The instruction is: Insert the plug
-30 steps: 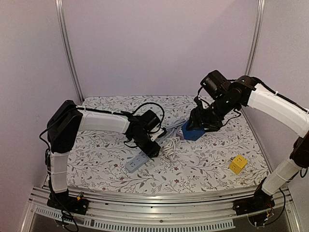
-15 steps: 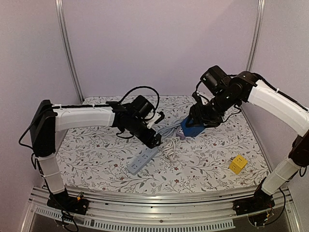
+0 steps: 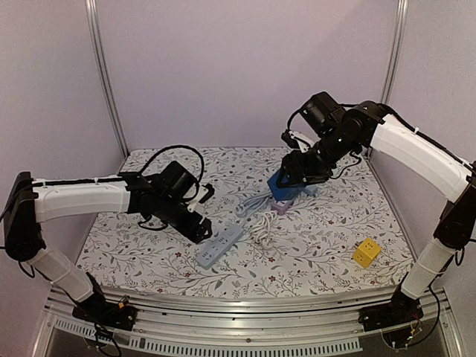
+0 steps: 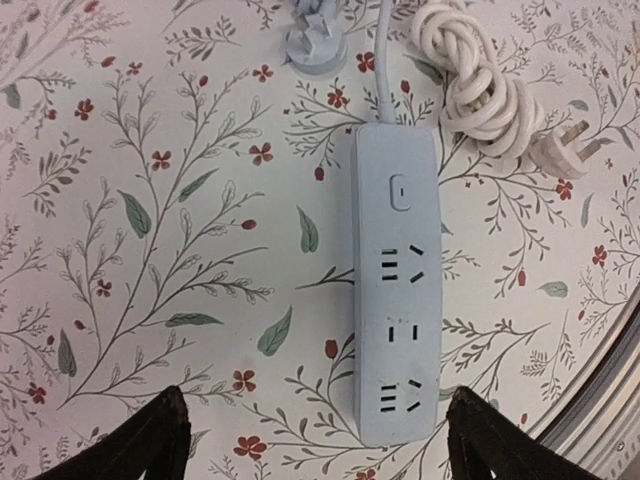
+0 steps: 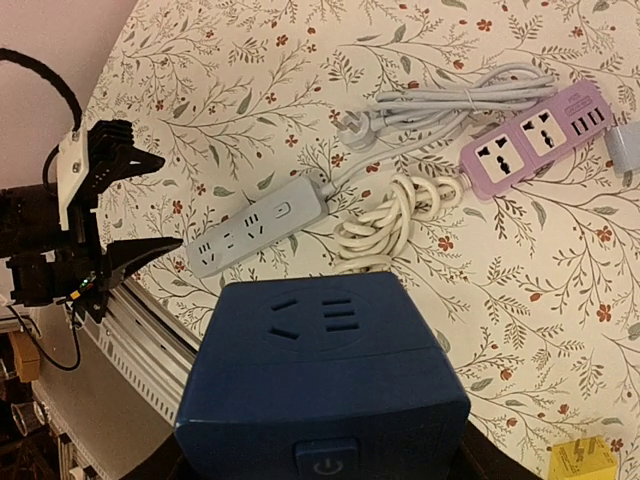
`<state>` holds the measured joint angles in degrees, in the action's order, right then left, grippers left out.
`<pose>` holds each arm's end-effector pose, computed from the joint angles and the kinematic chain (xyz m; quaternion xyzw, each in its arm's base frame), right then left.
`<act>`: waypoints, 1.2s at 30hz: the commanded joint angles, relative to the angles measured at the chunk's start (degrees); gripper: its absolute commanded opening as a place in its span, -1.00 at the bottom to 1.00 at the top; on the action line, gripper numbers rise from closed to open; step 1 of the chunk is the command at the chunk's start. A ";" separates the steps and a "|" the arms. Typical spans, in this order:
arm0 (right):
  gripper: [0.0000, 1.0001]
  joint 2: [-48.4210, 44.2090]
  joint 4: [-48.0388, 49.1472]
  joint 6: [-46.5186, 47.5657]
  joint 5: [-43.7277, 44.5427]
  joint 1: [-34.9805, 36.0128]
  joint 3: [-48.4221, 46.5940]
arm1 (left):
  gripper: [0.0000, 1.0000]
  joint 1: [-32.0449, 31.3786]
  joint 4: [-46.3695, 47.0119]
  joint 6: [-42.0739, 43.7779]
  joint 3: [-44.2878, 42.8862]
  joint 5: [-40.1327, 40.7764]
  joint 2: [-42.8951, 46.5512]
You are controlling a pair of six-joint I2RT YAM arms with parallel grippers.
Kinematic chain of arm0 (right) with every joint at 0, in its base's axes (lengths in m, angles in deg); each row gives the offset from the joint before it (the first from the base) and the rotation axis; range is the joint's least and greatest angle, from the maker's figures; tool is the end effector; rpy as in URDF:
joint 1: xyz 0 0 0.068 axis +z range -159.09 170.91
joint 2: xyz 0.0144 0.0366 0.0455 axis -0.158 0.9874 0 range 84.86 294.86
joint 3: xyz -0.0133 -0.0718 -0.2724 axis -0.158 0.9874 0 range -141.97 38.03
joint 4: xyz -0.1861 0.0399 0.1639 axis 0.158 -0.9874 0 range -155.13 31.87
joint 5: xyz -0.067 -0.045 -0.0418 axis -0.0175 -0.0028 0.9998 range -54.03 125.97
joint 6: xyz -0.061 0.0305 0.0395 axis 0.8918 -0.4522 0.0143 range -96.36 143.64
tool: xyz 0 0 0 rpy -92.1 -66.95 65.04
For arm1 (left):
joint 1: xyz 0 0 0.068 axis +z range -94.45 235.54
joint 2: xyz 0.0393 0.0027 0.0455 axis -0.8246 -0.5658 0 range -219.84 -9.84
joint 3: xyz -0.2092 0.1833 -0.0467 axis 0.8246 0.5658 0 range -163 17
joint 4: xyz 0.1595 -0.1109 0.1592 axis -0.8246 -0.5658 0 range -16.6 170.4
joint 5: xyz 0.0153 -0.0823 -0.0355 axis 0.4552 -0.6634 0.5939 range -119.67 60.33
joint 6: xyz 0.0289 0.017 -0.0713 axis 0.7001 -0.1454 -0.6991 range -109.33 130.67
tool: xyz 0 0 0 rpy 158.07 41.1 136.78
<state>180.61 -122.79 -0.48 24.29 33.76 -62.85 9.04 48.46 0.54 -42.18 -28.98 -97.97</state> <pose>0.2444 0.2455 0.3455 -0.1827 0.9427 0.2261 0.1638 0.2166 -0.2271 0.2024 0.3007 0.9200 -0.1140 0.2240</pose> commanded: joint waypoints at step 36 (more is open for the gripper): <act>-1.00 26.86 -8.28 9.46 4.36 11.81 -24.66 | 0.99 7.22 -16.02 -6.54 8.65 19.54 42.86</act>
<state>205.06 -130.57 9.70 26.34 44.19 -84.16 15.71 36.18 -6.72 -31.62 -9.24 -57.43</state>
